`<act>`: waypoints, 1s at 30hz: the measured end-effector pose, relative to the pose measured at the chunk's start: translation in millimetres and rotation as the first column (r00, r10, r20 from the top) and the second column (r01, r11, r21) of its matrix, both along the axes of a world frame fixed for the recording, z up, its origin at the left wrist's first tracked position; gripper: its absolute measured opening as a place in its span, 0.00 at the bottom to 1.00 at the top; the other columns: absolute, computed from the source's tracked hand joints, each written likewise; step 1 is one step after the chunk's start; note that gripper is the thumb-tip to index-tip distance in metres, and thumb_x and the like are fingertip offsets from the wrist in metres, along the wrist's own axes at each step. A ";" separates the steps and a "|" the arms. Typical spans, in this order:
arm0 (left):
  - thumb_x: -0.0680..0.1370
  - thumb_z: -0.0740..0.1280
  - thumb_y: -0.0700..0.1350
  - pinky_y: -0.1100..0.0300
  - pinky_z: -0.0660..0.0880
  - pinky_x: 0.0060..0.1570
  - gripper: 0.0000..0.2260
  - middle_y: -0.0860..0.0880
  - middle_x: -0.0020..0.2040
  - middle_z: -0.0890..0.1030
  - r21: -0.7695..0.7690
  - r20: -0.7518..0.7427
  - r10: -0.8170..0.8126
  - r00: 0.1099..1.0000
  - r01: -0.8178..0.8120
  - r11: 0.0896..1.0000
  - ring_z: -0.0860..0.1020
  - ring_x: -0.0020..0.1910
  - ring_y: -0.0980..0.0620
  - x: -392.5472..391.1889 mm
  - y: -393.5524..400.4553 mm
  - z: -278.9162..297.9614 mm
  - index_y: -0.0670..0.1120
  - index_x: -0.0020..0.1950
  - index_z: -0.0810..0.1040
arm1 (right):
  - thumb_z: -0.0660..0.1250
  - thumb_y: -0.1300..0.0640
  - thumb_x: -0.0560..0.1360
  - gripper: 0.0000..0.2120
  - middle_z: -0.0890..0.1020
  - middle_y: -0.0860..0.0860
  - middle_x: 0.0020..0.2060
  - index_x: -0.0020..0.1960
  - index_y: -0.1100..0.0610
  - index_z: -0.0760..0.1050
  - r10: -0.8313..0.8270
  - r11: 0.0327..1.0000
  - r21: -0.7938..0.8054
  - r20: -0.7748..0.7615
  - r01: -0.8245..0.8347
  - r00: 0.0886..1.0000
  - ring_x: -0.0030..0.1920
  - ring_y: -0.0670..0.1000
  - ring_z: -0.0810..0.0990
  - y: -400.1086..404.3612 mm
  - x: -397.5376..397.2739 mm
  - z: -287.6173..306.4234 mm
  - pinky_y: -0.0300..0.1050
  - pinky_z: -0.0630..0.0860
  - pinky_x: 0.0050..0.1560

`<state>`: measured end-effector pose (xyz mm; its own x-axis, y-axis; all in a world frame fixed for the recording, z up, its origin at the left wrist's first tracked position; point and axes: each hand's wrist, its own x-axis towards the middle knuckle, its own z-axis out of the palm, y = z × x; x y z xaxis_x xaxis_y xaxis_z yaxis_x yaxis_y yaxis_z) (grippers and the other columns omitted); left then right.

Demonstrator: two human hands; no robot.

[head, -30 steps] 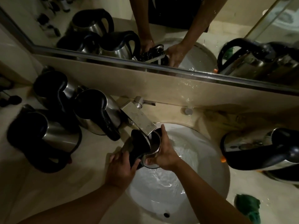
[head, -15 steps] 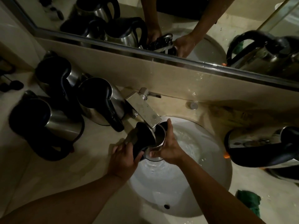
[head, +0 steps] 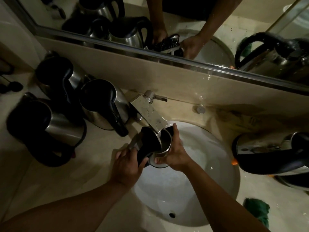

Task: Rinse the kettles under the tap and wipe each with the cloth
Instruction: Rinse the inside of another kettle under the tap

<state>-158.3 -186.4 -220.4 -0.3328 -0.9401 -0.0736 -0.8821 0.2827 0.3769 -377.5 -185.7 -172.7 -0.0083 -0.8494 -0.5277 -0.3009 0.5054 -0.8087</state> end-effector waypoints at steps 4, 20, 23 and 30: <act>0.78 0.60 0.60 0.50 0.65 0.56 0.21 0.42 0.45 0.83 0.000 0.002 0.003 1.000 -0.003 1.000 0.83 0.46 0.41 -1.6 -1.2 0.4 0.43 0.55 0.78 | 0.84 0.68 0.65 0.72 0.62 0.43 0.75 0.83 0.46 0.31 0.011 1.000 0.008 0.017 -0.011 1.000 0.76 0.44 0.61 -4.1 -1.8 0.3 0.20 0.64 0.60; 0.77 0.62 0.58 0.51 0.65 0.56 0.21 0.42 0.49 0.85 -0.006 -0.003 -0.008 1.000 0.008 1.000 0.83 0.51 0.41 -2.7 -2.4 5.4 0.43 0.59 0.76 | 0.83 0.70 0.65 0.67 0.61 0.47 0.81 0.81 0.36 0.40 -0.035 0.999 0.016 0.027 0.034 0.999 0.78 0.47 0.64 -4.8 3.2 2.2 0.25 0.68 0.60; 0.78 0.61 0.59 0.50 0.65 0.58 0.22 0.42 0.49 0.85 0.004 0.025 -0.005 1.000 0.005 1.000 0.83 0.52 0.41 -1.7 -2.6 4.5 0.43 0.60 0.77 | 0.83 0.71 0.65 0.67 0.59 0.48 0.83 0.84 0.39 0.41 -0.053 0.999 0.003 0.026 0.053 0.998 0.80 0.51 0.64 -4.6 4.0 0.2 0.26 0.70 0.61; 0.77 0.60 0.61 0.49 0.65 0.53 0.23 0.40 0.42 0.83 0.017 0.118 0.023 0.993 -0.025 1.000 0.82 0.43 0.40 -2.1 -3.4 4.1 0.41 0.52 0.78 | 0.83 0.63 0.68 0.64 0.66 0.45 0.77 0.78 0.35 0.36 0.056 0.998 -0.002 -0.021 -0.056 0.998 0.74 0.36 0.64 -5.8 3.9 3.9 0.47 0.57 0.82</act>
